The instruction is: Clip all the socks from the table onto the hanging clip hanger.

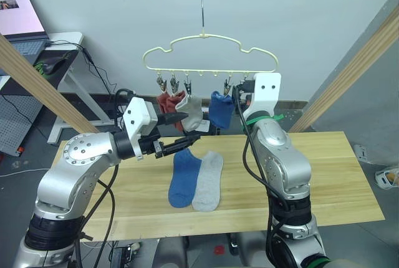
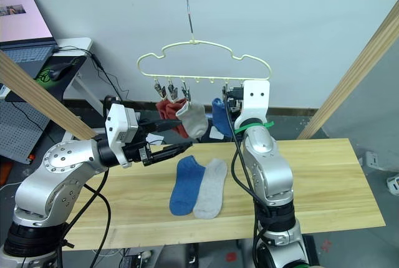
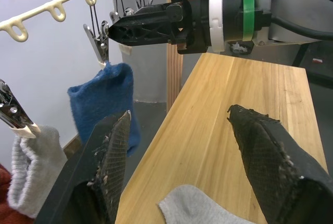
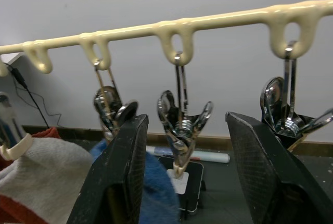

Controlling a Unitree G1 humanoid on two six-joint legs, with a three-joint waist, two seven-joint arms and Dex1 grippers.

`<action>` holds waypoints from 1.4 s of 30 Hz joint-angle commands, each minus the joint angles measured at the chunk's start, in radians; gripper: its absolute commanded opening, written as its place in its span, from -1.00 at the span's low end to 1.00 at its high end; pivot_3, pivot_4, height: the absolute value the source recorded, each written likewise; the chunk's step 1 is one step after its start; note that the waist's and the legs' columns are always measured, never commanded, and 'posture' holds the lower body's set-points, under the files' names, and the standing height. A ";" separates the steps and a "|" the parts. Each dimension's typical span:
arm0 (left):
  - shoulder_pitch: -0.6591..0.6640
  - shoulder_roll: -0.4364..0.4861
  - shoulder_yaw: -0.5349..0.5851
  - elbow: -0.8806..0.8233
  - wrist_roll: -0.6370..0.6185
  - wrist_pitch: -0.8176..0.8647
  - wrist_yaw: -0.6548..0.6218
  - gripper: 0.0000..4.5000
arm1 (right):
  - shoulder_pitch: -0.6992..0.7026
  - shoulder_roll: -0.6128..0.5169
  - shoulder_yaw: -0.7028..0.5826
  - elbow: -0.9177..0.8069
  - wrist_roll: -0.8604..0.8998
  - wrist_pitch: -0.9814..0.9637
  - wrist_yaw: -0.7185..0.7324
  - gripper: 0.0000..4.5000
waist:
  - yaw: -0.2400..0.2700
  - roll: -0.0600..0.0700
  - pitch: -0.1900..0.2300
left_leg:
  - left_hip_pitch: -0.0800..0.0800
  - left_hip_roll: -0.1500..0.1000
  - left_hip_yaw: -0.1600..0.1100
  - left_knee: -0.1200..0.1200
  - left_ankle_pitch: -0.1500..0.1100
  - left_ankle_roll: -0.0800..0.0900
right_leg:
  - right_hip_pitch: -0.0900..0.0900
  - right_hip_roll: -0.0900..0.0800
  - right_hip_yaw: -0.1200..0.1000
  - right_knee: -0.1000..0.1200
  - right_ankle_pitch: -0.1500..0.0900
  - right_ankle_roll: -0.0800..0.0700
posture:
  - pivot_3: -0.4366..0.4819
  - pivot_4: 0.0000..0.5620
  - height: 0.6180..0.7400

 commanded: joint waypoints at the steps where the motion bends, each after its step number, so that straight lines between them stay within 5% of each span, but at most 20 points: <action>1: -0.011 0.010 0.016 -0.019 -0.009 -0.003 -0.004 0.44 | 0.006 0.079 0.011 -0.054 0.030 -0.014 -0.013 0.09 | 0.000 0.000 0.000 | 0.000 0.000 0.000 0.000 0.000 0.000 | 0.000 0.000 0.000 0.000 0.000 0.000 | -0.24 -0.15 0.97; 29: 0.002 0.012 0.019 -0.032 -0.008 0.000 0.011 0.44 | -0.029 0.046 0.040 0.026 0.086 -0.119 0.021 0.09 | 0.000 0.000 0.000 | 0.000 0.000 0.000 -0.001 0.000 0.000 | 0.000 0.000 0.000 0.000 0.000 0.000 | -0.21 -0.16 0.97; 42: 0.008 0.011 0.020 -0.040 -0.010 0.004 0.016 0.44 | 0.015 -0.035 0.049 -0.068 0.064 -0.056 0.057 0.09 | 0.000 0.000 0.000 | 0.000 0.000 0.000 -0.001 0.000 0.000 | 0.000 0.000 0.000 -0.001 0.000 0.000 | -0.23 -0.16 0.97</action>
